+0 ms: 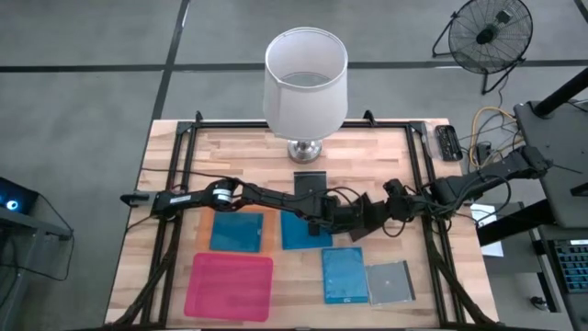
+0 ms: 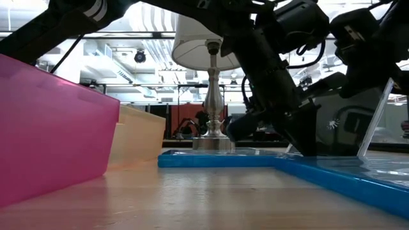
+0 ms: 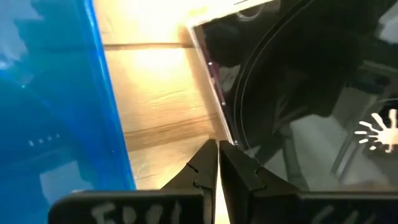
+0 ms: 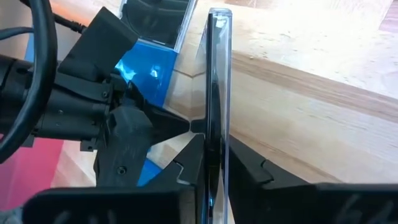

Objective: Pick & place jewel cases by type
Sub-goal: Put the middle right black CD case into the pink bin

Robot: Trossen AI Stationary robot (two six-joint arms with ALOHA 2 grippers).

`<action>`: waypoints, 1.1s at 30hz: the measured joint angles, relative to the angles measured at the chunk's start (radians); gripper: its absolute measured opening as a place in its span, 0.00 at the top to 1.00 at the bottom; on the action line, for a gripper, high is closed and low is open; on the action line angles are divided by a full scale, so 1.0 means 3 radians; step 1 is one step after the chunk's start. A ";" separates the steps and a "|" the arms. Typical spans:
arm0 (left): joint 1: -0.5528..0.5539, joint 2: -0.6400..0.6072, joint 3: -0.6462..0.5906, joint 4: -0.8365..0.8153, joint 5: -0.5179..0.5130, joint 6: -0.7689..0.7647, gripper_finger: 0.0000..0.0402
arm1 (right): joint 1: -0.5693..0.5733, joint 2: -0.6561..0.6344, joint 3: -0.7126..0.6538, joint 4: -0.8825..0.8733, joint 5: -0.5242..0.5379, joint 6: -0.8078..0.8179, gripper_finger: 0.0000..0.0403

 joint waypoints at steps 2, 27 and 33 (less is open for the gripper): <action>0.0008 -0.0011 0.0000 0.0002 0.0025 0.0023 1.00 | 0.0000 -0.0001 0.0000 -0.0001 -0.0001 -0.0026 0.93; 0.0068 -0.0357 0.0481 -0.0760 0.0395 0.1708 0.66 | -0.0004 -0.0149 0.0000 -0.0073 0.0026 0.0026 0.93; 0.0059 -0.0679 0.0479 -0.0796 0.0346 0.2237 0.66 | -0.0004 -0.0215 0.0028 -0.0048 0.0142 0.0002 0.93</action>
